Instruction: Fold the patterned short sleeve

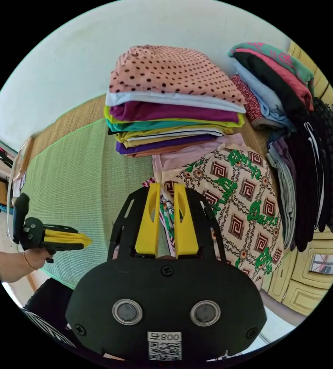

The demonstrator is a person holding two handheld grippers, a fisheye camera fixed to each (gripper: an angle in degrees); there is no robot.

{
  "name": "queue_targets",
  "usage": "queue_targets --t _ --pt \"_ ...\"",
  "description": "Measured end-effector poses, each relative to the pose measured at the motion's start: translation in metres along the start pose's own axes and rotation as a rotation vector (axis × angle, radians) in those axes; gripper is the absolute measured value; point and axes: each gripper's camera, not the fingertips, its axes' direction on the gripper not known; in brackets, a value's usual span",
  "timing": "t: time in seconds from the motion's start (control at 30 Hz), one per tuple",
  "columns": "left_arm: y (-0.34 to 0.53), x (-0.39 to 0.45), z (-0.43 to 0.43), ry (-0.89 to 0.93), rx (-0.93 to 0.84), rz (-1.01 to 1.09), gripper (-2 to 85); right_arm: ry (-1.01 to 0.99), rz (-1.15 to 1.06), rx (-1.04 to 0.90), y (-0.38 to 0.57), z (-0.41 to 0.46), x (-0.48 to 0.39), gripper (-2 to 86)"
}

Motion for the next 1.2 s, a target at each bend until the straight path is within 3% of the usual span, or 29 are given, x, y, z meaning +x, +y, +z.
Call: queue_targets --t 0.27,0.5,0.83,1.2 --pt "0.077 -0.031 0.019 0.029 0.031 -0.026 0.1 0.064 0.036 -0.056 0.018 0.006 -0.002 3.0" --pt "0.149 -0.064 0.031 0.071 0.081 -0.02 0.0 -0.042 0.137 0.02 0.055 -0.03 0.024 1.4" --pt "0.274 -0.127 0.028 0.224 0.243 -0.011 0.1 -0.403 0.123 0.145 0.134 -0.087 0.037 1.5" --pt "0.47 -0.261 0.028 0.485 0.52 -0.149 0.1 -0.797 -0.134 0.035 0.226 -0.083 -0.042 1.4"
